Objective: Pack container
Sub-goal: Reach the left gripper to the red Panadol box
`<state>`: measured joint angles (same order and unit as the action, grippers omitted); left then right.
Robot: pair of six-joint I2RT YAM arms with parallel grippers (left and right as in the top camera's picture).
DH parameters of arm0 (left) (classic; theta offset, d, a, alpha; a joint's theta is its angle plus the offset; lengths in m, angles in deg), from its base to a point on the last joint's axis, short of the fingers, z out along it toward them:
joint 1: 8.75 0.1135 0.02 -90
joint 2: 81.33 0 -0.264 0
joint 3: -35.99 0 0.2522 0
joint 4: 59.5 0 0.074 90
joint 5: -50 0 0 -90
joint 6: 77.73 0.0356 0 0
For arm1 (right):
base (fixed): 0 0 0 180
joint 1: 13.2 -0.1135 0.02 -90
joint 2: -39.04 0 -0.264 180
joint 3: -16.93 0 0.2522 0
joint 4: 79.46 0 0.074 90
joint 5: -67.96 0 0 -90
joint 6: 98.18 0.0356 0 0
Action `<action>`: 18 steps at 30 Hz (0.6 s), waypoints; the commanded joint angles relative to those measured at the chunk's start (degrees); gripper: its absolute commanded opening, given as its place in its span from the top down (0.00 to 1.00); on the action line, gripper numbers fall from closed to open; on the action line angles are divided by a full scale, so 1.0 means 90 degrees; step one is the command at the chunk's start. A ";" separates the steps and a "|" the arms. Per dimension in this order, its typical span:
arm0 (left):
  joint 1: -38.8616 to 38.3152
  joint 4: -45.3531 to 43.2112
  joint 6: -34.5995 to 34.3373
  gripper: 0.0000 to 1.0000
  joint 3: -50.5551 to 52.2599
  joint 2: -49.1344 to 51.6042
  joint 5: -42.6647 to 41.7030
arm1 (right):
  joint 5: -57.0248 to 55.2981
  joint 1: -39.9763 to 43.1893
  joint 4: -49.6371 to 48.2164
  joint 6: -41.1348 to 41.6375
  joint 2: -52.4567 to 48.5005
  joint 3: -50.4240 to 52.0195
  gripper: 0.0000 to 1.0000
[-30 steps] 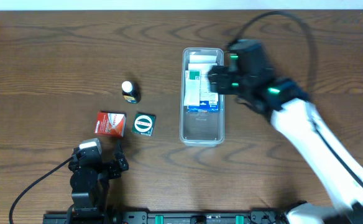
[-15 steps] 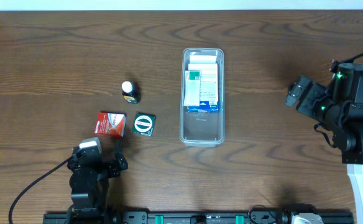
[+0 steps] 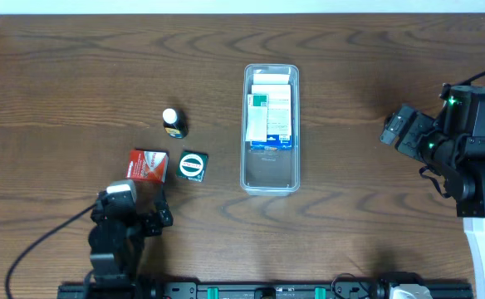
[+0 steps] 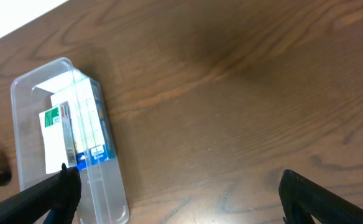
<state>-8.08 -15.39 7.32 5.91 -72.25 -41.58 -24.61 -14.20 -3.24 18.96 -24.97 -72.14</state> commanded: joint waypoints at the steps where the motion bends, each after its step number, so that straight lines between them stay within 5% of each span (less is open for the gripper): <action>1: 0.0032 0.0131 -0.0107 0.02 -0.1010 0.1049 -0.0083 | -0.0049 0.0032 0.0019 0.0002 -0.0010 -0.0032 0.01; 11: 0.0100 0.1569 -0.0078 0.02 -0.4512 0.5710 -0.0041 | -0.0049 0.0032 0.0019 0.0005 -0.0012 -0.0032 0.01; 18: 0.0104 0.2494 -0.0070 0.02 -0.5163 0.7230 -0.0032 | -0.0049 0.0032 0.0019 0.0002 -0.0012 -0.0032 0.01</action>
<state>-7.60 5.25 6.90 -39.73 -10.16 -41.71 -24.61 -14.18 -3.13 18.96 -25.08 -72.10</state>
